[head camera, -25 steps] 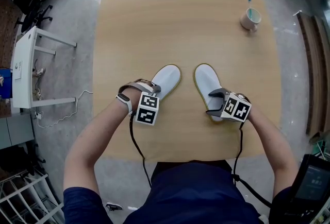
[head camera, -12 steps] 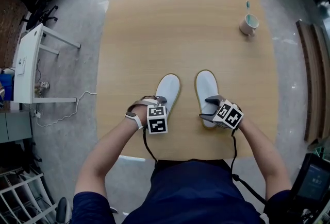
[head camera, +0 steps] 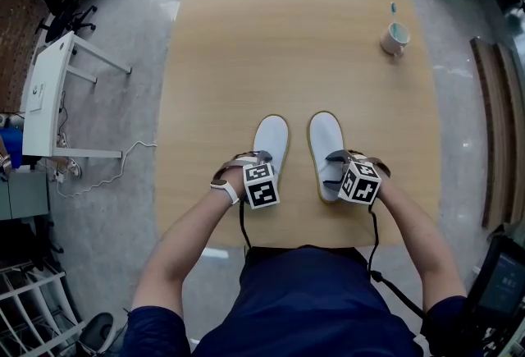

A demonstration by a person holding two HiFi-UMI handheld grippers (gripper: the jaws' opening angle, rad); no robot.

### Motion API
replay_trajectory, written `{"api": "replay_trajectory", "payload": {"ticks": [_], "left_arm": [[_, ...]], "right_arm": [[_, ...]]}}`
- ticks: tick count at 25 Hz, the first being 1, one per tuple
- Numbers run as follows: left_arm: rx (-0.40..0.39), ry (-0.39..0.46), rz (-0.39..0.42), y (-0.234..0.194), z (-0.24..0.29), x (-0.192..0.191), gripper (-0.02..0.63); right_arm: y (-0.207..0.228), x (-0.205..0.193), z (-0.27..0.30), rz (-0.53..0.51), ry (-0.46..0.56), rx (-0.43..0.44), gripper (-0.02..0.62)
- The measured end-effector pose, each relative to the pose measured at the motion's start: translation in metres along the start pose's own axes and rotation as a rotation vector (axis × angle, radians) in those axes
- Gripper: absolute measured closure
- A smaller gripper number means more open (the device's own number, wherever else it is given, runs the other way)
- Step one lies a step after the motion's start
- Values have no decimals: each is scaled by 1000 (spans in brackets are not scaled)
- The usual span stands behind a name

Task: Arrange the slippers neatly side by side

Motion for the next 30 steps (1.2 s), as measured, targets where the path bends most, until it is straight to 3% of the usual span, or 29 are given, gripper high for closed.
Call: {"api": "replay_trajectory", "payload": {"ticks": [7,11,17,30], "left_arm": [[20,85,-106,2,2,9,258],[35,101,-125,3,6,17,258],[51,118,-175,5,12,21,259],[51,117,-163,3,12,35,258]], "right_arm": [[-7,8,6,41,29,-7,307],[-14,14,11,56,36,-24,307],[-22,24,20,183,41,-77,308],[-25,34,23,197,51,-92,308]]}}
Point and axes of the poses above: the fingertips, and each gripper's own axes: z forward along the fingers, y to its right, x out of its top, the point moved 10 cm from there along -z, backward along the fingers, and after that the axes turned 11 degrees about -x, right-handed, at the moved point
